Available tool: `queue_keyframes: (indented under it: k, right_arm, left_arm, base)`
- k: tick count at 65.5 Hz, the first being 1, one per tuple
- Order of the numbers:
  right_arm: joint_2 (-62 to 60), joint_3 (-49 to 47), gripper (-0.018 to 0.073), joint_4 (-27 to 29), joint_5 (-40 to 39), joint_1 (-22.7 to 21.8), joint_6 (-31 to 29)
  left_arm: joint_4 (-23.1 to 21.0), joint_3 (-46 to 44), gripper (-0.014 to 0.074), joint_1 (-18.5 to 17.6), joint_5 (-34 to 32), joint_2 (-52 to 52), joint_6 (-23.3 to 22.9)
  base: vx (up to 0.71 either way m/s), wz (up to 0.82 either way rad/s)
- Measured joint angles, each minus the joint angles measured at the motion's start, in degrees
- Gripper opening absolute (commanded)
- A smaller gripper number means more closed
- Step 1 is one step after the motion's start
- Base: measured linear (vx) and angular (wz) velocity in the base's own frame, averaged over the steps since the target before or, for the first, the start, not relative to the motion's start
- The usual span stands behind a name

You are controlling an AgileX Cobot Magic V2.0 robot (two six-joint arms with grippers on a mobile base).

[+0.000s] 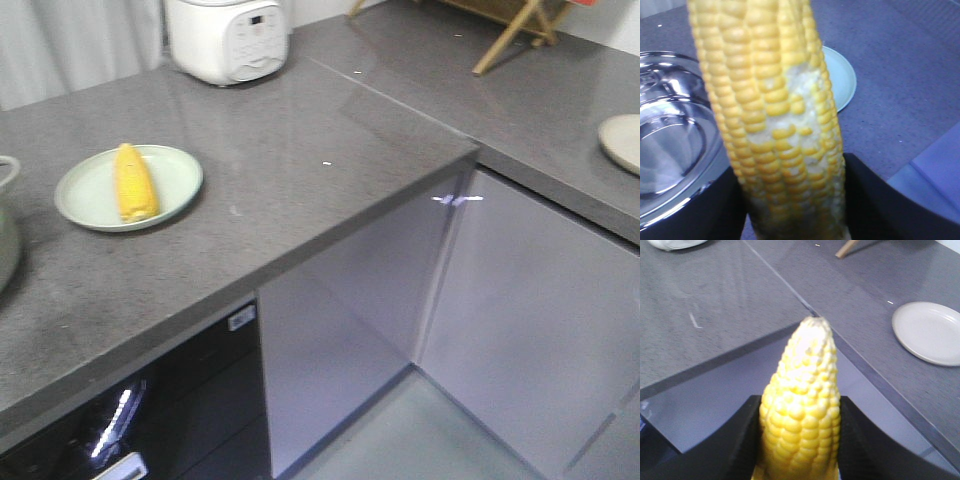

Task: Distribute corn equally
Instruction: 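Drive the base away to the counter with two empty plates, holding both cobs, then drive the base up to the empty green and cream plates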

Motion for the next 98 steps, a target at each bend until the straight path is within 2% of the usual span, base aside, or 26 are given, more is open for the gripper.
queue_keyframes:
  k: [52, 98]
  right_arm:
    - [0.0, 0.0, 0.0136, 0.0, 0.0, 0.0, 0.0]
    - [0.0, 0.0, 0.0136, 0.0, 0.0, 0.0, 0.0]
  left_arm:
    - [-0.1, 0.0, 0.0108, 0.0, 0.0, 0.0, 0.0]
    - [-0.1, 0.0, 0.0108, 0.0, 0.0, 0.0, 0.0]
  base:
    - [-0.07, -0.53]
    - [0.02, -0.15]
